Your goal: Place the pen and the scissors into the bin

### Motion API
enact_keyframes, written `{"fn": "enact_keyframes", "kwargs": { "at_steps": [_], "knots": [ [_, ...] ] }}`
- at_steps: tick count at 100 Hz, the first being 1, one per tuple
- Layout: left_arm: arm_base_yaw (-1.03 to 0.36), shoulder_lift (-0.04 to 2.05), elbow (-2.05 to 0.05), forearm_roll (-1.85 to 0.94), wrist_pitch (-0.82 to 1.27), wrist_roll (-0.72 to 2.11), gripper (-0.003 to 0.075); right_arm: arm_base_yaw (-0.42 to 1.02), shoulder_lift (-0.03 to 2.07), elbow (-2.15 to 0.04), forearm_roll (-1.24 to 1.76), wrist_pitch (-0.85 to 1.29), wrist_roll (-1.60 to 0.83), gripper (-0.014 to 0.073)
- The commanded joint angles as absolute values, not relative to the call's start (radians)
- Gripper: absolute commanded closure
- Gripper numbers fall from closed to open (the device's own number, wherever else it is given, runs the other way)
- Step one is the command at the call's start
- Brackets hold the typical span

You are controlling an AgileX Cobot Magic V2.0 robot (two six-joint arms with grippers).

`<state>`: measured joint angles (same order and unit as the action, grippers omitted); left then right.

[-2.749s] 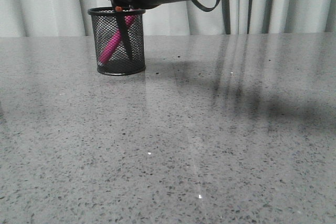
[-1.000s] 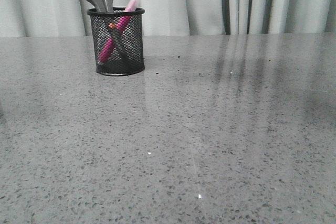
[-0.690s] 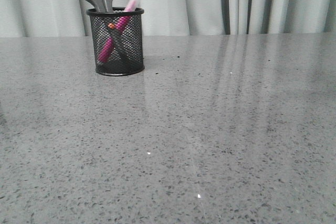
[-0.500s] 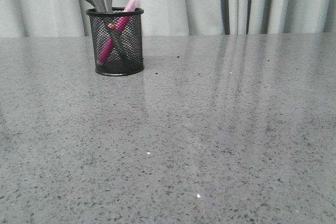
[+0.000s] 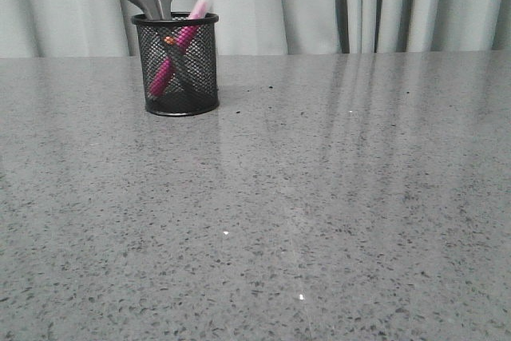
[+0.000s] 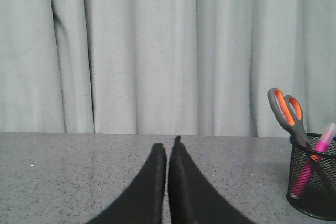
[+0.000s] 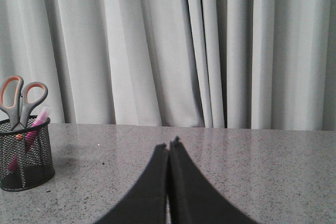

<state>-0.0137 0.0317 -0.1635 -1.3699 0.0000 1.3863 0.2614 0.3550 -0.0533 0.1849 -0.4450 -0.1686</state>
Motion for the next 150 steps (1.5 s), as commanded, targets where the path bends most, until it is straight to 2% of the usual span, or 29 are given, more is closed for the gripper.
{"fn": "enact_keyframes", "kwargs": {
  "at_steps": [1, 102, 111, 129, 150],
  "knots": [
    [-0.023, 0.034, -0.177, -1.38, -0.026, 1.386, 0.0739, 0.253, 0.356, -0.077, 0.182, -0.529, -0.176, 0.0662],
    [-0.023, 0.034, -0.174, -1.385, -0.018, 1.386, 0.0739, 0.253, 0.356, -0.077, 0.182, -0.522, -0.176, 0.0662],
    [-0.023, 0.034, -0.173, -1.217, -0.024, 1.25, 0.0739, 0.253, 0.356, -0.077, 0.182, -0.522, -0.176, 0.0662],
    [-0.023, 0.034, -0.126, -0.397, -0.089, 0.423, 0.0739, 0.253, 0.356, -0.077, 0.182, -0.522, -0.176, 0.0662],
    [-0.023, 0.019, -0.034, -0.112, -0.027, 0.138, 0.0739, 0.253, 0.356, -0.077, 0.182, -0.522, -0.176, 0.0662]
  ]
}}
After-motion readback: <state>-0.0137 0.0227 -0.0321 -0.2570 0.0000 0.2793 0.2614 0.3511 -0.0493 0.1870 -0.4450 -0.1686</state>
